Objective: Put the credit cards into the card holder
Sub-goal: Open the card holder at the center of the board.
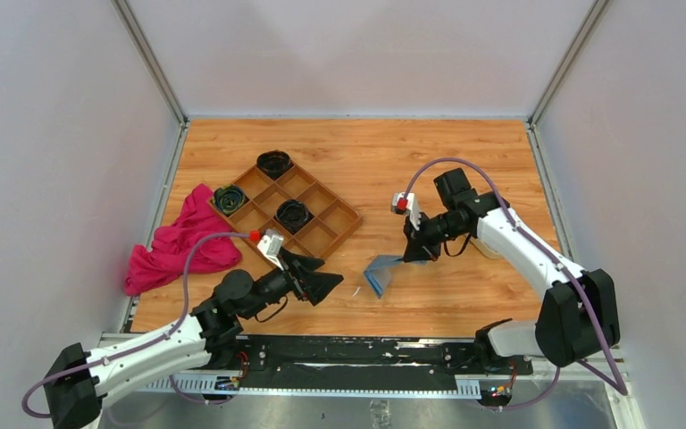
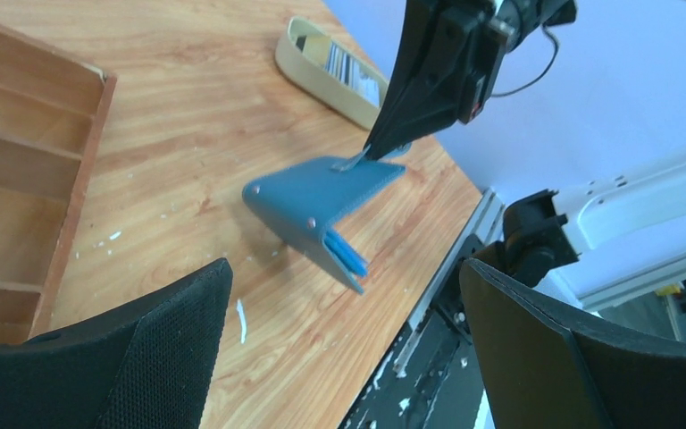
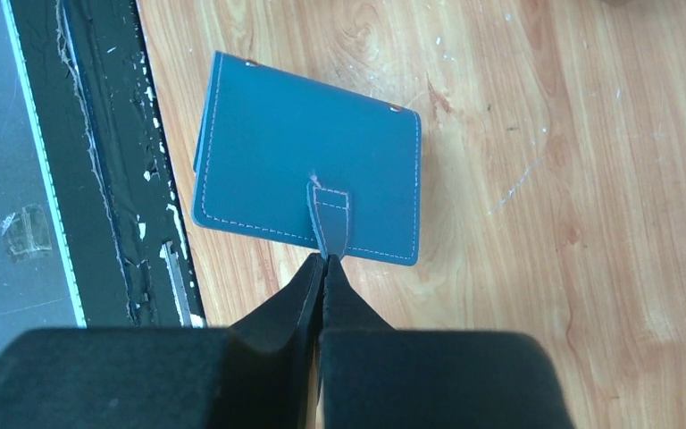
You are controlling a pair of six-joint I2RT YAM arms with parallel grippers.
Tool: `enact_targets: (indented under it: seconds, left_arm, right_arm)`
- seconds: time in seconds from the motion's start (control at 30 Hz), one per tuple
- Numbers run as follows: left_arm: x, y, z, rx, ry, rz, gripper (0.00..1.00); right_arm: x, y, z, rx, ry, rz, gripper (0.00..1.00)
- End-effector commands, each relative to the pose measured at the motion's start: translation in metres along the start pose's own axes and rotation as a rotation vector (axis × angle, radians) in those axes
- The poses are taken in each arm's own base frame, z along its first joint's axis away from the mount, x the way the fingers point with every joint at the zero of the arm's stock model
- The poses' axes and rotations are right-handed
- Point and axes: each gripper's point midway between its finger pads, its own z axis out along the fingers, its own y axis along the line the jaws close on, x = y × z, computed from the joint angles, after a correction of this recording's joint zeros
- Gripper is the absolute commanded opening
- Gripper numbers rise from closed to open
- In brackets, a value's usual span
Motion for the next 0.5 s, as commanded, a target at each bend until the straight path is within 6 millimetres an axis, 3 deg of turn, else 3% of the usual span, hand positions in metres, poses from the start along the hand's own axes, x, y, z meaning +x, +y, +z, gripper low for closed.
enact_targets:
  seconds: [0.0,0.47]
  left_arm:
    - [0.006,-0.004,0.007,0.008,0.053,0.007,1.00]
    - [0.048,0.009,0.027,-0.111,0.189,0.169,1.00]
  right_arm:
    - [-0.004,-0.006,-0.007,-0.002,-0.030,0.119,0.00]
    - [-0.005,-0.019,-0.011,0.025,-0.101,0.286,0.00]
